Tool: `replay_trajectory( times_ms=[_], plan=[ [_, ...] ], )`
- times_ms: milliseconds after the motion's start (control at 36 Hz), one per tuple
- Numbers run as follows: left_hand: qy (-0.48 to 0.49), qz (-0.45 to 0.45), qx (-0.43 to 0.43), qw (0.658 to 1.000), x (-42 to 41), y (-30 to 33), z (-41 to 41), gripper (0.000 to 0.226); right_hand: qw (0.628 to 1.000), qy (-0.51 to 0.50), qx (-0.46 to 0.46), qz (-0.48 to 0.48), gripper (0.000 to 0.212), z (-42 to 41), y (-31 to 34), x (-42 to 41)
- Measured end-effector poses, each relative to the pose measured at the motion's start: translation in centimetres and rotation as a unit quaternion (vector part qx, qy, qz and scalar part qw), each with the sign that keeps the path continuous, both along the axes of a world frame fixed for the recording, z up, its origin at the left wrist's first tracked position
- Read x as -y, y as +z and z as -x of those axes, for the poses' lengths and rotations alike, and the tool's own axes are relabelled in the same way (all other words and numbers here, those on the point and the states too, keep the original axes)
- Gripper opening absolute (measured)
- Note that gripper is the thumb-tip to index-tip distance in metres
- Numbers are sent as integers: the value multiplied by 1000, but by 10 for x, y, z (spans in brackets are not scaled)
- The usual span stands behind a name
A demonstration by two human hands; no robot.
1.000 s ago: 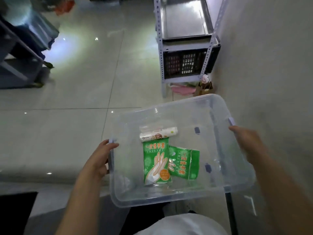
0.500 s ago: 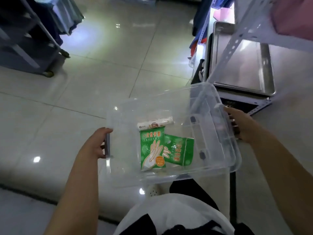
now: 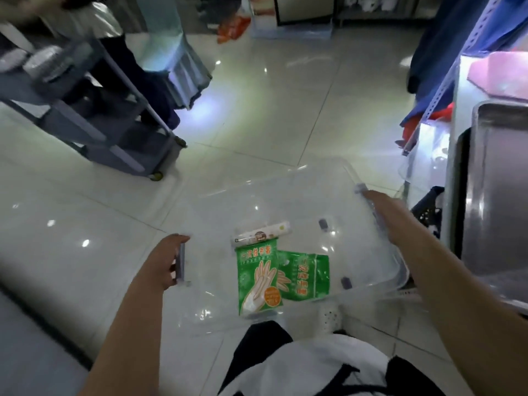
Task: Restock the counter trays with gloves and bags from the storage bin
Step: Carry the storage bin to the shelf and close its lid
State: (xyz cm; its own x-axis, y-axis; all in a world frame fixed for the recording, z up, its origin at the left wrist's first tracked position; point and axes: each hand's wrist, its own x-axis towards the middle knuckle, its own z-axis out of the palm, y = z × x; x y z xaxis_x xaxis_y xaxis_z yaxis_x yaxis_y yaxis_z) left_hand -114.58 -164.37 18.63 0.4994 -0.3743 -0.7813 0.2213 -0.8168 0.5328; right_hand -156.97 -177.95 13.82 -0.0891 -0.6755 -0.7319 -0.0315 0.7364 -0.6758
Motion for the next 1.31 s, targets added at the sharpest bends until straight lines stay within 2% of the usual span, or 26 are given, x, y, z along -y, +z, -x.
replay_trajectory(
  times_ms=[194, 306, 361, 444, 556, 639, 778, 917, 1000, 1111, 1194, 1306],
  plan=[
    [31, 26, -13, 999, 125, -4, -38, 38, 998, 31, -46, 30, 49, -40, 23, 154],
    [9, 22, -35, 999, 226, -24, -56, 52, 998, 24, -59, 14, 44, -41, 20, 230],
    [-11, 28, -51, 998, 285, -34, -59, 51, 998, -12, -55, 17, 32, -34, 18, 264],
    [-70, 32, -63, 995, 378, -36, -49, 50, 991, -105, -74, 37, 42, -18, 21, 308],
    [-165, 51, -71, 982, 499, -26, -24, 48, 972, -212, -101, 24, 41, 9, 37, 350],
    [-228, 53, -57, 971, 583, -12, 7, 47, 952, -280, -114, 41, 28, 30, 51, 371],
    [-351, 93, -13, 932, 718, 2, 69, 36, 925, -365, -100, 27, 12, 65, 49, 410],
    [-437, 106, 20, 893, 826, -5, 134, 32, 884, -459, -86, 14, 19, 94, 10, 456],
    [-475, 92, 41, 874, 878, -13, 172, 38, 863, -503, -51, 4, 22, 105, -13, 474],
    [-520, 71, 45, 850, 933, -25, 211, 37, 817, -576, -36, -6, 37, 110, -38, 485],
    [-552, 52, 41, 831, 964, -37, 238, 33, 792, -608, -43, -37, 35, 105, -46, 486],
    [-603, 11, 44, 796, 998, -65, 276, 33, 742, -665, -49, -66, 32, 89, -51, 484]
  ],
)
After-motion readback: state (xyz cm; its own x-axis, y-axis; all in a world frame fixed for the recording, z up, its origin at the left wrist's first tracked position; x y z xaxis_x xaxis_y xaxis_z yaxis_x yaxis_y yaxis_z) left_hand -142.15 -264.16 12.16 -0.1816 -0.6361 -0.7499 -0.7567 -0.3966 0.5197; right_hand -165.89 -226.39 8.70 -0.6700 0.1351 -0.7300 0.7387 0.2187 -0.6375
